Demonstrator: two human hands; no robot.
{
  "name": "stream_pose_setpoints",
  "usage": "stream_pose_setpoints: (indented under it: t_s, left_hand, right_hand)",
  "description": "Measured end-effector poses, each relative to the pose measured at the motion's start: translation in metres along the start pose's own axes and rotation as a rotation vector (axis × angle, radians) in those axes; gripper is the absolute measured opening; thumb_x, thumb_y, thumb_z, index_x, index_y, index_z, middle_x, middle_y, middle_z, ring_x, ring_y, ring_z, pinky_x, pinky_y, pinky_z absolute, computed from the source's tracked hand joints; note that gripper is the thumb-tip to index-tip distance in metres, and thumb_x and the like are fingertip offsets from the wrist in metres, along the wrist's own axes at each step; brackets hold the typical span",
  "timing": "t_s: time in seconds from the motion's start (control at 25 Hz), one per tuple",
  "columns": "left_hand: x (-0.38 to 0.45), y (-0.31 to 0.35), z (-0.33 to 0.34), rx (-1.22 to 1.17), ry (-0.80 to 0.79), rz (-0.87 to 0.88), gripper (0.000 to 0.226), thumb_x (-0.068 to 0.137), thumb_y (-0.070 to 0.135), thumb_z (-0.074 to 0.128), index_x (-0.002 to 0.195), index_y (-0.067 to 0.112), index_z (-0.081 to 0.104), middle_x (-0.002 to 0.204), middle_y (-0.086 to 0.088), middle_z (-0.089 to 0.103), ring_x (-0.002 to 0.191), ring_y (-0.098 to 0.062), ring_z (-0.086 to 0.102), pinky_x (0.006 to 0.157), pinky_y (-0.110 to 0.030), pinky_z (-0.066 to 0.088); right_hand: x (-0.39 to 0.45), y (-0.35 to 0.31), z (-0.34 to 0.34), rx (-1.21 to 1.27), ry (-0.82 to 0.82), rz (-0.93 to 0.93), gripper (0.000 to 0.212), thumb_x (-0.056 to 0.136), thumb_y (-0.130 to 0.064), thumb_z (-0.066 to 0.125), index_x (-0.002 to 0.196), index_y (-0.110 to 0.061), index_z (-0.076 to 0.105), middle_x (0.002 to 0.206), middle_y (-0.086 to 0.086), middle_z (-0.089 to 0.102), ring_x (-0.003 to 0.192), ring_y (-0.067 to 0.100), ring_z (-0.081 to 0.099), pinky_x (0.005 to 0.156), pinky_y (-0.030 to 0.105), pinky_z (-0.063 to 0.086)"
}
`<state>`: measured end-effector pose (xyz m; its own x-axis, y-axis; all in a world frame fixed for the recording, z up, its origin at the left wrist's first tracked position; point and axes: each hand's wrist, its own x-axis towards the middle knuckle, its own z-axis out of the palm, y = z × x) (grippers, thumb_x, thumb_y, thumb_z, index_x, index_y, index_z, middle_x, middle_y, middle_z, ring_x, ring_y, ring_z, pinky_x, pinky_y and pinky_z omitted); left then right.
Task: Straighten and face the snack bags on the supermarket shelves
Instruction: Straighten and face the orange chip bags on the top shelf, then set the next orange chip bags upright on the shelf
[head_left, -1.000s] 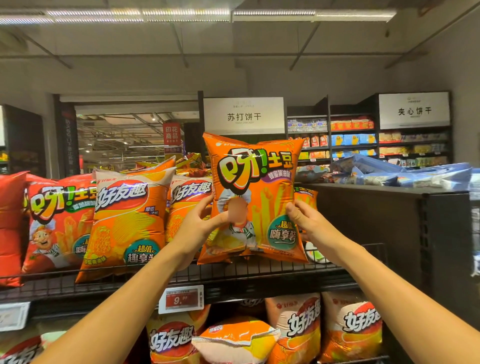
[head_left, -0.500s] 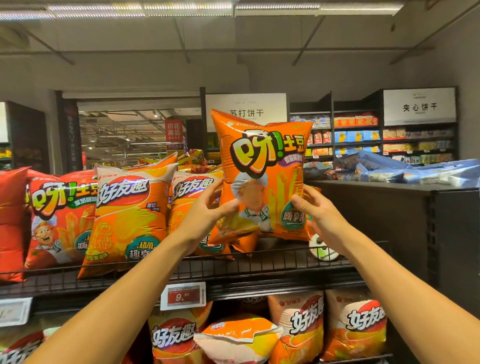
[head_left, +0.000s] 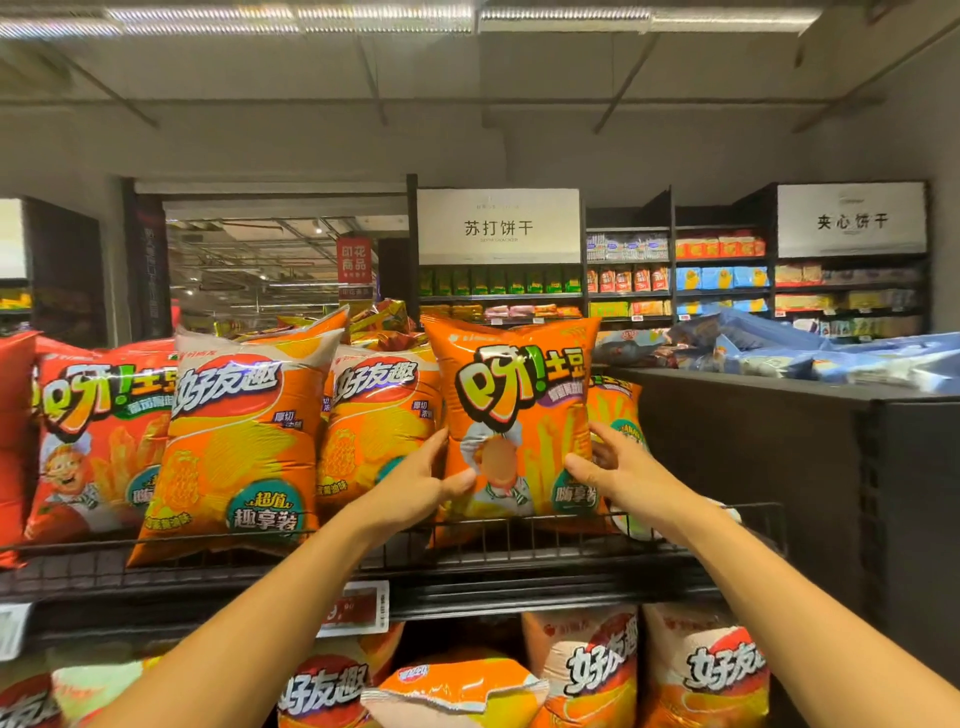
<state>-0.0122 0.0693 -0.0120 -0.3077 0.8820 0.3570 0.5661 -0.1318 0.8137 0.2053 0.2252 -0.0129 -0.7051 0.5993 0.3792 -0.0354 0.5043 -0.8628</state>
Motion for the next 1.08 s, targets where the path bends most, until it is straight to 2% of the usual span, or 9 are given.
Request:
stream_pose_setpoints:
  t_s: [0.08, 0.16, 0.36, 0.44, 0.52, 0.6, 0.76, 0.92, 1.08]
  left_hand:
    - [-0.002, 0.000, 0.000, 0.003, -0.009, -0.019, 0.061, 0.093, 0.027, 0.064, 0.145, 0.033, 0.032, 0.139, 0.010, 0.050, 0.108, 0.004, 0.060, 0.077, -0.013, 0.052]
    - [-0.002, 0.000, 0.001, 0.010, 0.016, -0.055, 0.076, 0.094, 0.033, 0.062, 0.155, 0.023, 0.019, 0.151, 0.002, 0.043, 0.124, -0.011, 0.052, 0.090, -0.024, 0.047]
    - [-0.009, -0.003, 0.007, 0.102, 0.121, -0.030, 0.098, 0.077, 0.059, 0.061, 0.156, 0.025, 0.017, 0.156, 0.000, 0.035, 0.127, -0.011, 0.044, 0.103, -0.034, 0.043]
    - [-0.015, -0.003, 0.004, 0.155, 0.144, -0.004, 0.098, 0.075, 0.062, 0.059, 0.156, 0.025, 0.018, 0.156, -0.001, 0.036, 0.130, -0.011, 0.043, 0.108, -0.036, 0.040]
    - [-0.022, -0.002, 0.000, 0.194, 0.193, 0.012, 0.090, 0.080, 0.060, 0.057, 0.155, 0.026, 0.022, 0.156, -0.002, 0.036, 0.136, -0.017, 0.041, 0.114, -0.043, 0.036]
    - [-0.032, 0.002, -0.007, 0.195, 0.244, 0.035, 0.075, 0.088, 0.054, 0.055, 0.153, 0.027, 0.027, 0.151, 0.001, 0.041, 0.135, -0.017, 0.043, 0.108, -0.037, 0.042]
    - [-0.054, 0.016, -0.021, 0.139, 0.383, 0.116, 0.041, 0.098, 0.033, 0.057, 0.136, 0.030, 0.044, 0.126, 0.009, 0.055, 0.115, -0.008, 0.056, 0.073, -0.010, 0.049]
    - [-0.085, 0.021, -0.052, 0.195, 0.543, 0.225, 0.031, 0.097, 0.015, 0.058, 0.127, 0.020, 0.053, 0.117, 0.003, 0.061, 0.102, -0.006, 0.058, 0.077, -0.009, 0.047]
    - [-0.119, 0.010, -0.096, 0.229, 0.599, 0.225, 0.027, 0.097, 0.012, 0.058, 0.122, 0.022, 0.056, 0.108, 0.009, 0.063, 0.096, 0.000, 0.059, 0.075, -0.008, 0.048]
  right_hand:
    - [0.000, -0.001, -0.001, -0.002, -0.026, 0.004, 0.082, 0.095, -0.032, 0.063, 0.159, -0.023, 0.014, 0.154, 0.001, 0.039, 0.129, 0.008, 0.042, 0.104, 0.029, 0.037]
    - [-0.001, 0.001, -0.001, -0.025, -0.041, 0.011, 0.081, 0.096, -0.036, 0.061, 0.160, -0.024, 0.012, 0.158, 0.000, 0.035, 0.129, 0.005, 0.038, 0.102, 0.027, 0.035]
    - [-0.001, 0.010, 0.003, -0.088, -0.022, -0.046, 0.084, 0.096, -0.041, 0.061, 0.160, -0.025, 0.011, 0.161, -0.006, 0.030, 0.133, 0.003, 0.034, 0.104, 0.023, 0.031]
    - [-0.003, 0.008, 0.004, -0.061, 0.006, -0.094, 0.082, 0.096, -0.040, 0.061, 0.160, -0.026, 0.011, 0.157, -0.010, 0.031, 0.134, 0.003, 0.033, 0.102, 0.025, 0.033]
    - [-0.002, 0.002, 0.005, -0.073, 0.097, -0.163, 0.076, 0.097, -0.038, 0.061, 0.158, -0.028, 0.017, 0.157, -0.010, 0.030, 0.141, 0.009, 0.031, 0.109, 0.031, 0.034]
    - [-0.002, -0.007, 0.010, -0.103, 0.216, -0.215, 0.072, 0.097, -0.035, 0.061, 0.157, -0.027, 0.022, 0.162, -0.005, 0.025, 0.147, 0.016, 0.026, 0.119, 0.044, 0.029]
    - [-0.003, -0.028, 0.029, -0.119, 0.391, -0.401, 0.056, 0.096, -0.025, 0.064, 0.147, -0.024, 0.040, 0.146, -0.003, 0.040, 0.141, 0.020, 0.033, 0.117, 0.042, 0.031]
    - [-0.002, -0.054, 0.071, -0.027, 0.304, -0.494, 0.044, 0.094, -0.017, 0.066, 0.129, -0.036, 0.047, 0.132, -0.004, 0.050, 0.131, 0.022, 0.044, 0.110, 0.051, 0.040]
    - [0.008, -0.077, 0.124, -0.006, 0.191, -0.523, 0.044, 0.095, -0.016, 0.065, 0.132, -0.032, 0.048, 0.136, -0.004, 0.050, 0.132, 0.023, 0.045, 0.108, 0.051, 0.043]
